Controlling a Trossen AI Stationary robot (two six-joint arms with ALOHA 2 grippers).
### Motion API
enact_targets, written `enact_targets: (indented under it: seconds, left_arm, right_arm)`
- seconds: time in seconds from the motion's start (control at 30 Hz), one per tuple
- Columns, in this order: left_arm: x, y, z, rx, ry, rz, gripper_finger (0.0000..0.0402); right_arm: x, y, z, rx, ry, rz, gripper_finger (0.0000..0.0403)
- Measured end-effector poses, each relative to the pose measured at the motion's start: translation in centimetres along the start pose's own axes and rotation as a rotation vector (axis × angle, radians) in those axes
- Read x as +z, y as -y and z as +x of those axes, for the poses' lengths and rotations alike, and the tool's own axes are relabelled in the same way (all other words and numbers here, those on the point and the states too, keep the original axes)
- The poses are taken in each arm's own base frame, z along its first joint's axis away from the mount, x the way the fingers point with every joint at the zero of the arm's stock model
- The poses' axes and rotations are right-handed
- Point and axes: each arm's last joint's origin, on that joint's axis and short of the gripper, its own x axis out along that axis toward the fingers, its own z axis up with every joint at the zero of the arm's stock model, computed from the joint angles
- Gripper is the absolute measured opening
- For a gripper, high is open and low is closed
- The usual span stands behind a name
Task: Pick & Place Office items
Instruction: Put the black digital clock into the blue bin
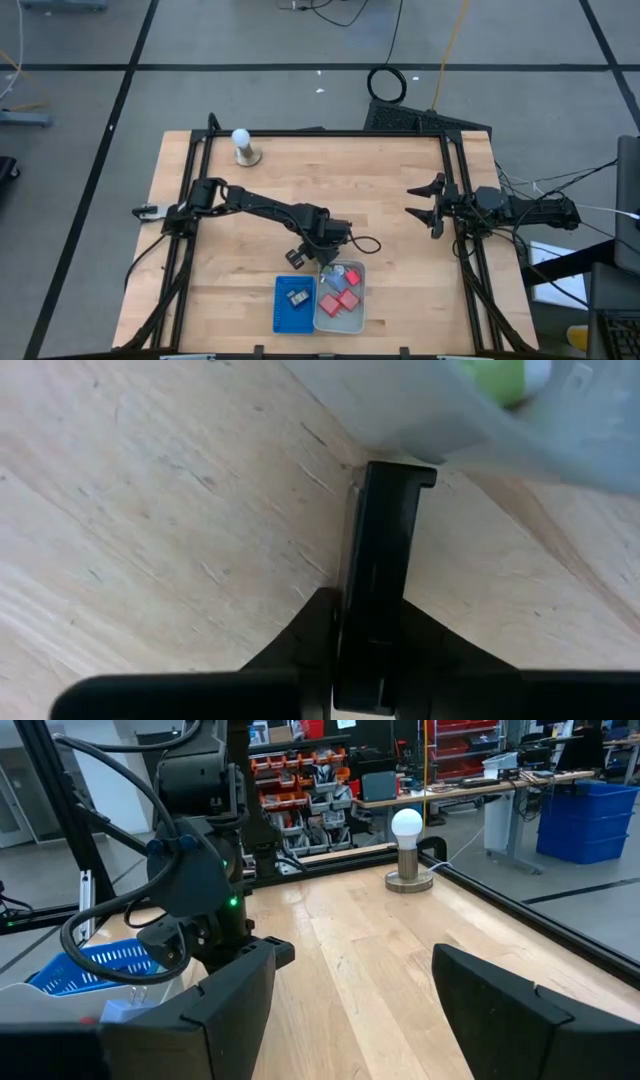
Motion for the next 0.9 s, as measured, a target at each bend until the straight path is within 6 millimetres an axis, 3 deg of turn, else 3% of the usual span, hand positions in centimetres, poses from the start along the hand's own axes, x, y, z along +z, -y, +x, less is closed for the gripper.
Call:
enact_targets:
  seconds: [0.4,0.6,0.9]
  left_arm:
    - [0.1,-0.4,-0.3,0.044,-0.035,-0.023,0.0054]
    - [-0.1,-1.3,-1.3,0.124,-0.106,-0.051,0.0054]
    - [-1.6,-2.0,-6.7,0.222,-0.131,-0.107,0.0055]
  right_arm:
    - [0.0,0.0,0.0,0.0,0.0,0.0,0.0265]
    - [0.0,0.0,0.0,0.0,0.0,0.0,0.0265]
    - [0.0,0.0,0.0,0.0,0.001,0.0,0.0265]
